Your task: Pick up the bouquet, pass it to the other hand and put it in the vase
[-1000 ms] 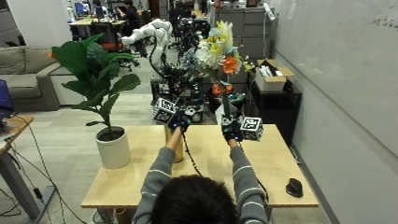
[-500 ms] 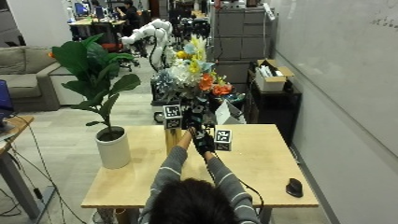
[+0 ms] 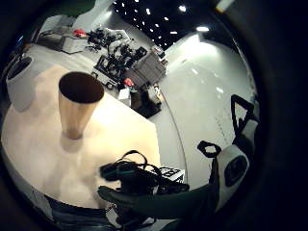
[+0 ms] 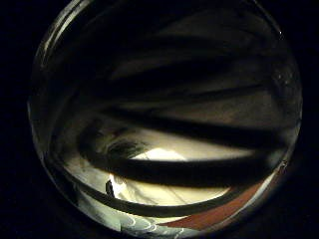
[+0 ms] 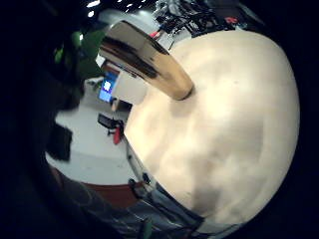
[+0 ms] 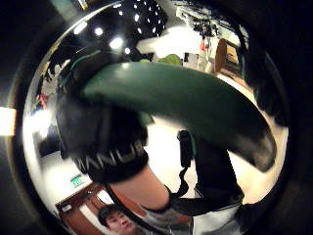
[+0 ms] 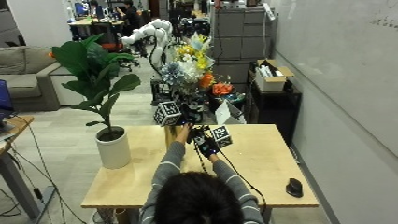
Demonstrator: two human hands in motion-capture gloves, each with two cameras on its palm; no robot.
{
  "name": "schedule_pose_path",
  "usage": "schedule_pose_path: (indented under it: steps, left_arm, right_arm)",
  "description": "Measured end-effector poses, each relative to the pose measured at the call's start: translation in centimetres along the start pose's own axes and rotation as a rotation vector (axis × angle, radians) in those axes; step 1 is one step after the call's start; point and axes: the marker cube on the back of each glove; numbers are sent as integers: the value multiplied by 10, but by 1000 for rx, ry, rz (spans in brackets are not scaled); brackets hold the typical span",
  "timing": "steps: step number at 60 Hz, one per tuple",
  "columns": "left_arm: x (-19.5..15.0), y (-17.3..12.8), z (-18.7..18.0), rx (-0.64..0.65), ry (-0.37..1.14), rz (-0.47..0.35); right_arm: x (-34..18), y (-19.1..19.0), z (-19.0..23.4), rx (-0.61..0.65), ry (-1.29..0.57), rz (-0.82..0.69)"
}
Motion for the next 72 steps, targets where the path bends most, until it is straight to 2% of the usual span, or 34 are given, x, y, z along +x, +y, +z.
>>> schedule_pose_path:
  steps: [2, 8, 10, 12, 15, 18, 22, 25, 27, 30, 34, 36, 38, 43, 46, 48, 51, 54, 56, 58, 59, 61, 65, 69, 72]
  left_arm:
    - [10, -2, -9, 8, -5, 2]
    - [33, -29, -23, 49, 3, 50]
    - [43, -39, -29, 61, 3, 62]
    - [53, -47, -37, 75, -2, 74]
    - [65, -61, -47, 104, -12, 100]
    - [71, -76, -54, 134, -21, 126]
    - [68, -98, -57, 170, -26, 161]
    - [62, -113, -54, 181, -21, 173]
    - [60, -118, -54, 175, -7, 173]
    - [51, -128, -47, 153, 16, 172]
    - [38, -141, -37, 148, 17, 175]
    - [32, -146, -34, 159, 13, 182]
    - [26, -152, -30, 177, 14, 203]
    - [37, -141, -31, 152, 101, 244]
    - [38, -132, -29, 109, 165, 214]
    - [30, -131, -24, 78, 187, 193]
    - [5, -133, -18, 39, 112, 175]
    - [-23, -129, -8, -106, 96, 146]
    - [-42, -126, -1, -242, 116, 181]
    - [-56, -120, -2, -334, 81, 253]
    - [-62, -114, -5, -373, 56, 262]
    - [-75, -99, -14, -455, 31, 209]
    - [-104, -71, -37, -578, 16, 61]
    - [-156, -72, -60, -509, -227, -48]
    - [-166, -63, -76, -554, -231, -64]
  right_arm:
    - [0, 4, -5, -2, 50, 64]
    - [23, 2, -37, 113, 442, 29]
    - [26, -1, -46, 129, 523, -43]
    - [27, 1, -51, 124, 532, -31]
    - [39, 3, -63, 115, 534, 91]
    - [53, -3, -77, 92, 516, 93]
    - [45, -3, -75, 55, 396, 3]
    - [45, 6, -80, 22, 400, 93]
    - [49, 10, -87, 23, 445, 147]
    - [67, 12, -111, 105, 636, 221]
    - [84, 8, -130, 175, 758, 201]
    - [93, 10, -142, 216, 842, 253]
    - [96, 18, -144, 203, 835, 310]
    - [86, 30, -151, 222, 851, 270]
    - [88, 35, -160, 240, 885, 282]
    - [88, 39, -160, 224, 858, 289]
    - [86, 51, -155, 148, 755, 420]
    - [88, 58, -157, 111, 713, 534]
    - [91, 57, -160, 126, 718, 478]
    - [93, 53, -162, 151, 721, 348]
    - [92, 51, -163, 166, 728, 285]
    - [92, 49, -165, 188, 740, 199]
    - [96, 52, -173, 225, 787, 149]
    - [103, 58, -185, 264, 865, 178]
    - [105, 63, -187, 254, 863, 213]
